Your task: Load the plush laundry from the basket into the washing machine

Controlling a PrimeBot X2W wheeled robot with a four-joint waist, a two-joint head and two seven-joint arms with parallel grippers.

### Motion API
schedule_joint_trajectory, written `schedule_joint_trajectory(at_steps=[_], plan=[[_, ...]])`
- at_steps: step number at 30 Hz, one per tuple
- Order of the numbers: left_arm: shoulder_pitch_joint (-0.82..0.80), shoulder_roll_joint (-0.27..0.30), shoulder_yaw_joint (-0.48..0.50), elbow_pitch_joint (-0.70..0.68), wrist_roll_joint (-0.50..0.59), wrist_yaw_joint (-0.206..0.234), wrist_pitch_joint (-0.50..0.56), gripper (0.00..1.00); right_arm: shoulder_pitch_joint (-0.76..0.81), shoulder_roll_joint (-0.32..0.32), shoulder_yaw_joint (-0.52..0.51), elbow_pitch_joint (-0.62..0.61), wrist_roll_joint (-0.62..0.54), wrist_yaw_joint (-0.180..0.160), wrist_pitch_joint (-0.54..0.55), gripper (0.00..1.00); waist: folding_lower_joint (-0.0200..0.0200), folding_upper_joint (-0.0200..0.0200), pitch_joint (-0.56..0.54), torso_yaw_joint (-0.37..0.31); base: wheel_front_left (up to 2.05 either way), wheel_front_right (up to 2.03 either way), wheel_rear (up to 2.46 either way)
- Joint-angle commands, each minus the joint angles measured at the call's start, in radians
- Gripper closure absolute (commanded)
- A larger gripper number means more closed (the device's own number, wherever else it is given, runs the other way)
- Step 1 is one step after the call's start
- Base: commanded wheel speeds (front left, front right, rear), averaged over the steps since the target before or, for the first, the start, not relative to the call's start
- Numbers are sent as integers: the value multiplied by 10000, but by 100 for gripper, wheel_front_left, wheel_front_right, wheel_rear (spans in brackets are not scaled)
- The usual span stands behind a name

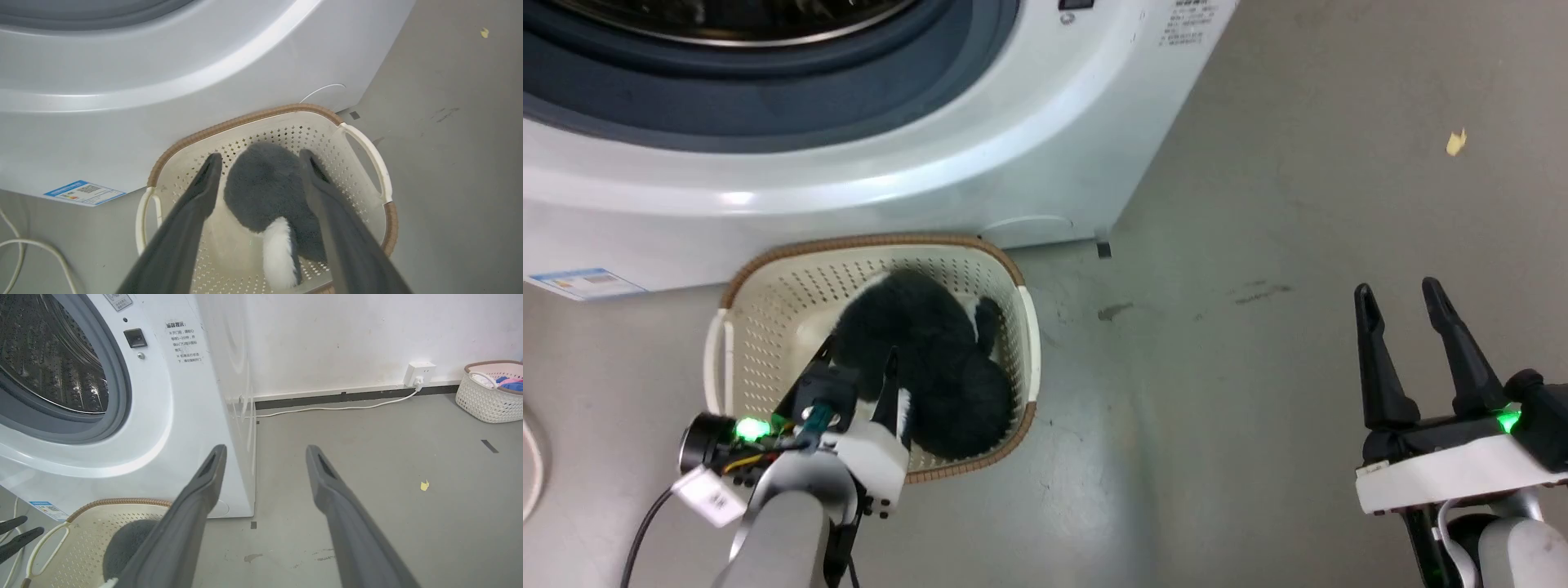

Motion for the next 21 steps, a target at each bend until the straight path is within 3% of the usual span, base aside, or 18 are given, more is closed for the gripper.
schedule_joint_trajectory(at_steps=[1, 21], plan=[[-393, 103, -160, 368, 124, -58, 85, 0, -237, 1, 12, -79, 146, -6, -131, 0, -1, -1, 217, -92, 0, 0, 0], [-3190, 861, -919, 4001, 7, -878, 863, 0, -872, 1, 569, -334, 717, -7, -528, 0, -1, -1, 1842, -1062, 0, 0, 0]])
